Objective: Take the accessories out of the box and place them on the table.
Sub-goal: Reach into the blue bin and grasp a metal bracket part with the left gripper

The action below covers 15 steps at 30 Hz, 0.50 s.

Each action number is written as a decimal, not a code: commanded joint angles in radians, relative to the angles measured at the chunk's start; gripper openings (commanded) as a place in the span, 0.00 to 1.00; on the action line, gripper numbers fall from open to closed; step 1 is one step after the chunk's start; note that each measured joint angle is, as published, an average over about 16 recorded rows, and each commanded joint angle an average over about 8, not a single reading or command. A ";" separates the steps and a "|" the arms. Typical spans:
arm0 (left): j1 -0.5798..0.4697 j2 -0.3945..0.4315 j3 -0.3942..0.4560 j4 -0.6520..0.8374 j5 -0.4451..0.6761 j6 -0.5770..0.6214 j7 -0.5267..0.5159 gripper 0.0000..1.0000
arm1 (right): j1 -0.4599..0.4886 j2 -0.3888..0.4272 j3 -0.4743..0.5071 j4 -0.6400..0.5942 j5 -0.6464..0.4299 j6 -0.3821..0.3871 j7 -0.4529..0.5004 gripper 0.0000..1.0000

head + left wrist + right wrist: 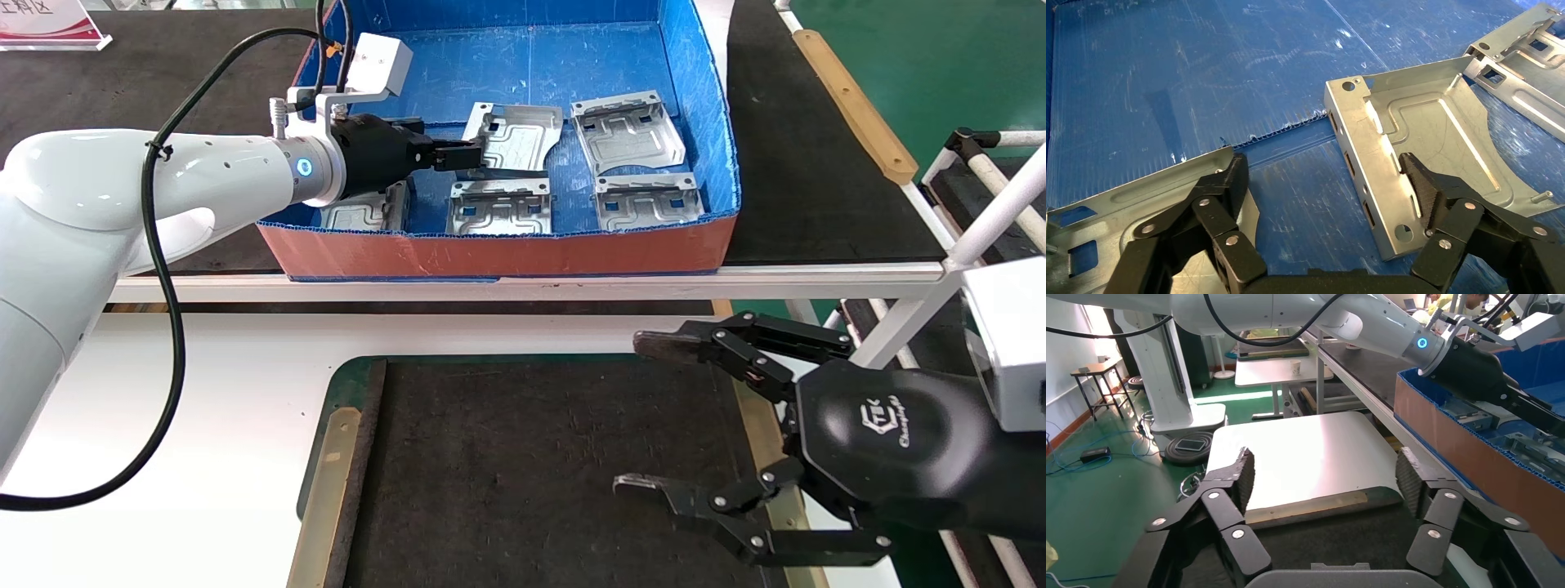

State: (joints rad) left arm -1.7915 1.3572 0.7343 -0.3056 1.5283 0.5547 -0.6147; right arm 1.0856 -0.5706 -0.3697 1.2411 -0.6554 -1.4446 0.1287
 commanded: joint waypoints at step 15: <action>0.001 -0.001 -0.002 0.001 0.002 0.003 0.002 0.00 | 0.000 0.000 0.000 0.000 0.000 0.000 0.000 0.00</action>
State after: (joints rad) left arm -1.7908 1.3564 0.7320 -0.3049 1.5301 0.5577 -0.6126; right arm 1.0856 -0.5706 -0.3697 1.2411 -0.6554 -1.4446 0.1287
